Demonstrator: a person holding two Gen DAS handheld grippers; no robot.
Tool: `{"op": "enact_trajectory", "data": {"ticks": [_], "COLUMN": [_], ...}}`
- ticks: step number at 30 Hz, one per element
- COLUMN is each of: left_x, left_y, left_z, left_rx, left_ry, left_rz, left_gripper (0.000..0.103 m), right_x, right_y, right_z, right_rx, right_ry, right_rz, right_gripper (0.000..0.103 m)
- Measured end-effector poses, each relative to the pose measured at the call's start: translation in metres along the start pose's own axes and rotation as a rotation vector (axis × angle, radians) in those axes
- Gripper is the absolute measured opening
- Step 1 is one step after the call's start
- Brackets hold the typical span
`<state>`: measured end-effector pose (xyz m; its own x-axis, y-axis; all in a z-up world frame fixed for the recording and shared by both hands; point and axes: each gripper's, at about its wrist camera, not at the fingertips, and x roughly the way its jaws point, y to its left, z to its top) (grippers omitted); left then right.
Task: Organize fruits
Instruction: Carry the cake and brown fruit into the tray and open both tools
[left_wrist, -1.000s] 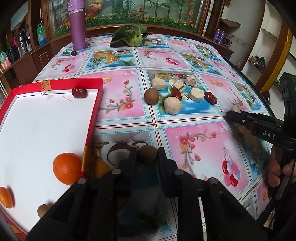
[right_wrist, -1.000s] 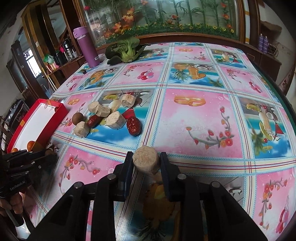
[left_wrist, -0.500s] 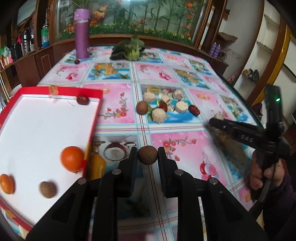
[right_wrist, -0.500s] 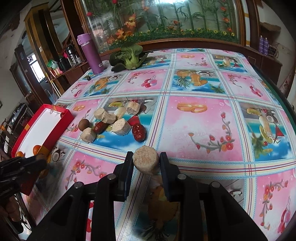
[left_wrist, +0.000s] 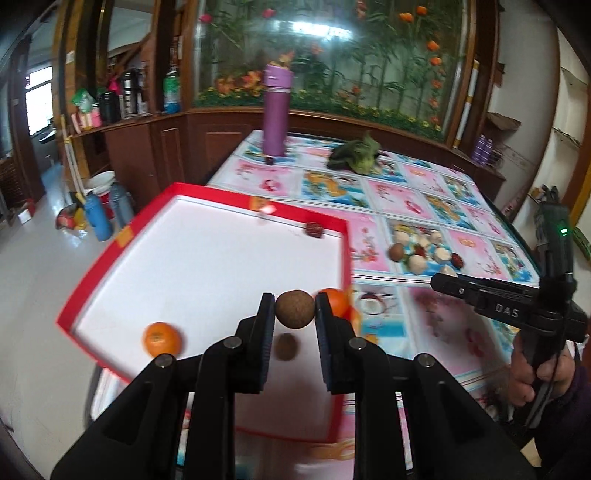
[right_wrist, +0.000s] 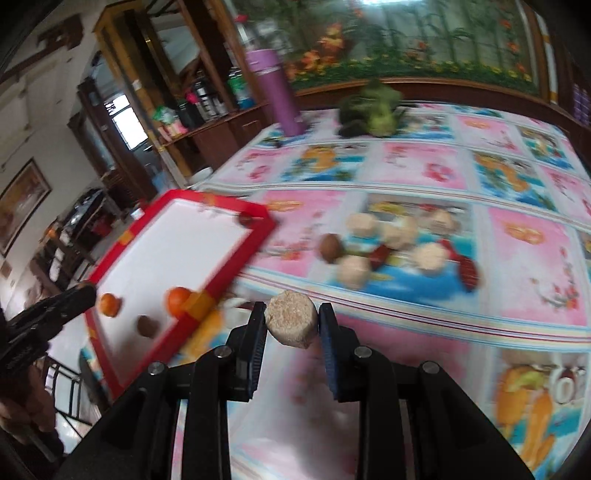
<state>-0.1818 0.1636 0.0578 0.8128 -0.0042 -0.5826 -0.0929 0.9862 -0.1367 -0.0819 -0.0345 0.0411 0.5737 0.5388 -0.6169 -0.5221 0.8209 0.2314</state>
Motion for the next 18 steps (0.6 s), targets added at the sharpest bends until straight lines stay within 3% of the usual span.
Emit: {"op": "enact_trajectory", "data": {"ticks": [10, 18], "left_x": [0.013, 0.043], "left_y": [0.082, 0.113], "left_z": [0.004, 0.010], "left_rx": [-0.111, -0.123], "left_ry": [0.011, 0.084], "left_rz": [0.155, 0.159], "left_gripper": [0.024, 0.024], "right_x": [0.057, 0.085], "right_y": [0.105, 0.137], "right_z": [0.009, 0.022], "right_rx": [-0.139, -0.188], "right_ry": [0.096, 0.103], "right_rz": [0.096, 0.088], "right_gripper": [0.027, 0.027]}}
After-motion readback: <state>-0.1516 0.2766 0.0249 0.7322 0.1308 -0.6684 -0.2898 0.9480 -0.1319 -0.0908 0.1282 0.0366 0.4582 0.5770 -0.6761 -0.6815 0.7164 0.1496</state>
